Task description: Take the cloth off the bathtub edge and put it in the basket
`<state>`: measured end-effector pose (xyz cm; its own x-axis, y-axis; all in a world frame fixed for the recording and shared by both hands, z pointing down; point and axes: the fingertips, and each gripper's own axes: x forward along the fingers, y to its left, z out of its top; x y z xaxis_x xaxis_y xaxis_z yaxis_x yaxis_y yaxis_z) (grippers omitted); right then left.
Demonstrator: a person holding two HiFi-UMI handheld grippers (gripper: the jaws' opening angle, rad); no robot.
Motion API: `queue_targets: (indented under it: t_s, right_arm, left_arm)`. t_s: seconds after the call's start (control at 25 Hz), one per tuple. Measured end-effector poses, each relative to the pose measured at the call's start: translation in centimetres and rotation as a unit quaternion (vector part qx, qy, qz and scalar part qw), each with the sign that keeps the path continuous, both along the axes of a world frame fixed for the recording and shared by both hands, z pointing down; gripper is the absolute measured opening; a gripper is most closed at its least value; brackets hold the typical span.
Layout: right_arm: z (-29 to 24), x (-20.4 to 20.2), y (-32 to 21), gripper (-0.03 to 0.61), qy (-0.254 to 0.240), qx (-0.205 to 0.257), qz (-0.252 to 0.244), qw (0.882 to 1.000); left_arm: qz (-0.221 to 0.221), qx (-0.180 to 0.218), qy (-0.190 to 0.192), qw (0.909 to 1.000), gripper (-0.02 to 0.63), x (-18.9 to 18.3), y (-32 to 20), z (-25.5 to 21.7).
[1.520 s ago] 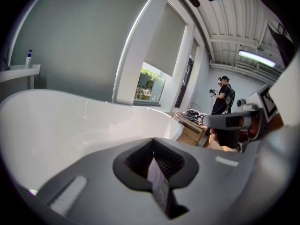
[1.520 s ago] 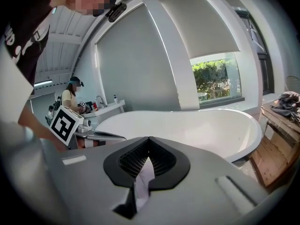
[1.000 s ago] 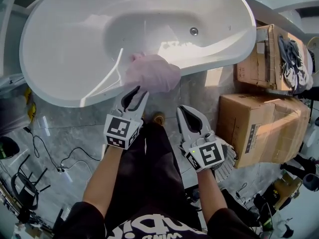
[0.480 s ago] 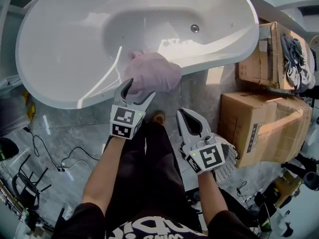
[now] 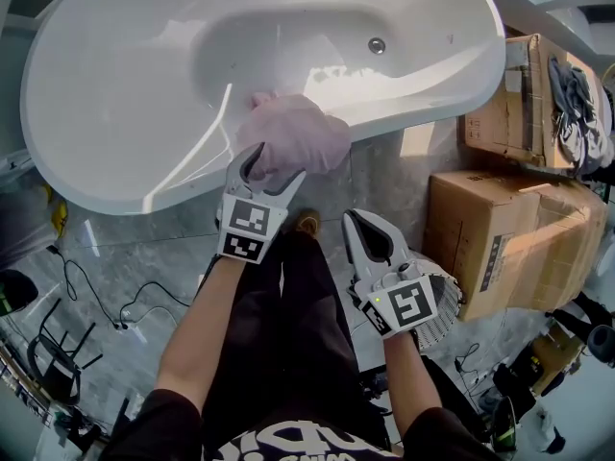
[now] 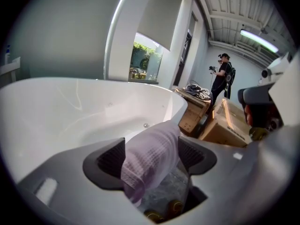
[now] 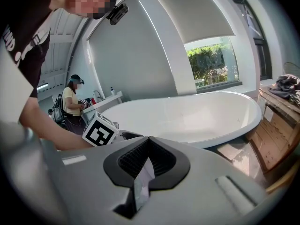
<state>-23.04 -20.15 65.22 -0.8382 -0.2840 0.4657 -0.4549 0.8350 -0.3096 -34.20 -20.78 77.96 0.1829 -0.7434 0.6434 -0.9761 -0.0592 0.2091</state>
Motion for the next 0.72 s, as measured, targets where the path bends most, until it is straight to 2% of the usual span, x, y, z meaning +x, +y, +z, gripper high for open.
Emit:
queue_targets:
  t_s: [0.24, 0.72]
  right_arm:
    - [0.8, 0.0, 0.0, 0.009, 0.002, -0.009, 0.003, 1.0]
    - [1.8, 1.0, -0.6, 0.009, 0.008, -0.02, 0.03, 0.999]
  left_arm:
    - [0.037, -0.051, -0.062, 0.9961, 0.344, 1.1, 0.1, 1.8]
    - [0.022, -0.122, -0.084, 0.9887, 0.308, 0.3, -0.4, 3.4]
